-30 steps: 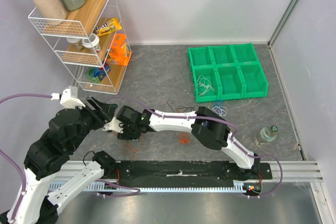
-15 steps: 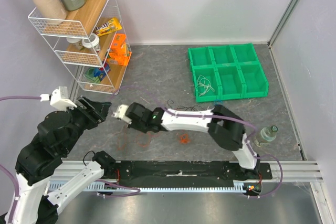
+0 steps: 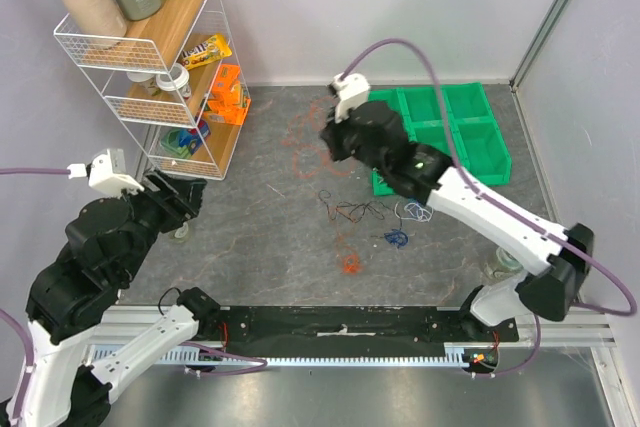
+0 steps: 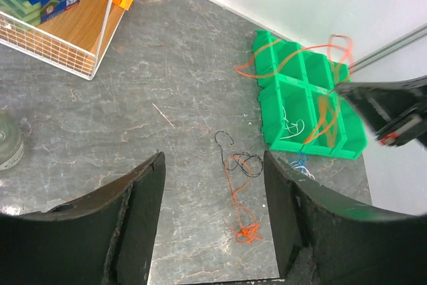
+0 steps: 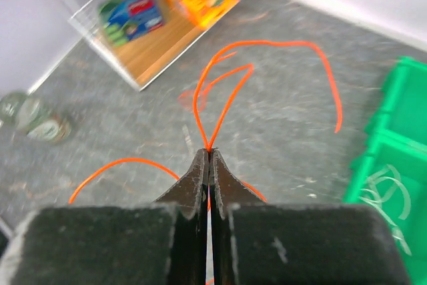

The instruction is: Untangle the cables

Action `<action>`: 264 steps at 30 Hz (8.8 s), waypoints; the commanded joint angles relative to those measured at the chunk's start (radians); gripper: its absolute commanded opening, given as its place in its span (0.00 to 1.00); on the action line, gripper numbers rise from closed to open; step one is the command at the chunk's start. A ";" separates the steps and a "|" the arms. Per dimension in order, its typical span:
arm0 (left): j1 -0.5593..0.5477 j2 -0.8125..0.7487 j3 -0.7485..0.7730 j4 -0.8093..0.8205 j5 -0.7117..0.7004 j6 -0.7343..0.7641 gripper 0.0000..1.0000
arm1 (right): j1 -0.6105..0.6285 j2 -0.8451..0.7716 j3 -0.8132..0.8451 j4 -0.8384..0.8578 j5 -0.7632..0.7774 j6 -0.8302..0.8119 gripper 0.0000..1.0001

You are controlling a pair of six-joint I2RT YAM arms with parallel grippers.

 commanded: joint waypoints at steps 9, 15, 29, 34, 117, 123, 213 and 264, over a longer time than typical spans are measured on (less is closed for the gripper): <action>0.004 0.110 -0.001 0.146 0.121 0.092 0.66 | -0.350 -0.114 0.030 -0.260 0.169 -0.011 0.00; 0.004 0.121 -0.008 0.143 0.197 0.098 0.66 | -0.550 -0.042 0.069 -0.368 0.129 0.003 0.00; 0.004 0.248 -0.012 0.138 0.394 0.129 0.63 | -0.837 0.210 0.047 -0.429 -0.216 0.021 0.00; 0.004 0.308 -0.008 0.137 0.509 0.161 0.55 | -0.838 0.343 0.132 -0.455 -0.390 0.015 0.00; -0.096 1.051 -0.446 0.778 1.058 -0.127 0.02 | -0.143 -0.225 -0.758 0.030 -0.465 0.043 0.28; -0.085 0.807 -0.340 0.511 0.952 -0.156 0.02 | -0.130 -0.334 -0.650 -0.084 -0.474 0.023 0.52; 0.219 0.452 0.159 -0.009 0.064 -0.146 0.02 | 0.087 -0.572 -0.466 -0.419 0.280 0.245 0.00; 0.231 0.270 0.409 0.304 -0.480 0.674 0.02 | -0.602 -0.440 -0.503 -0.425 -0.171 0.275 0.79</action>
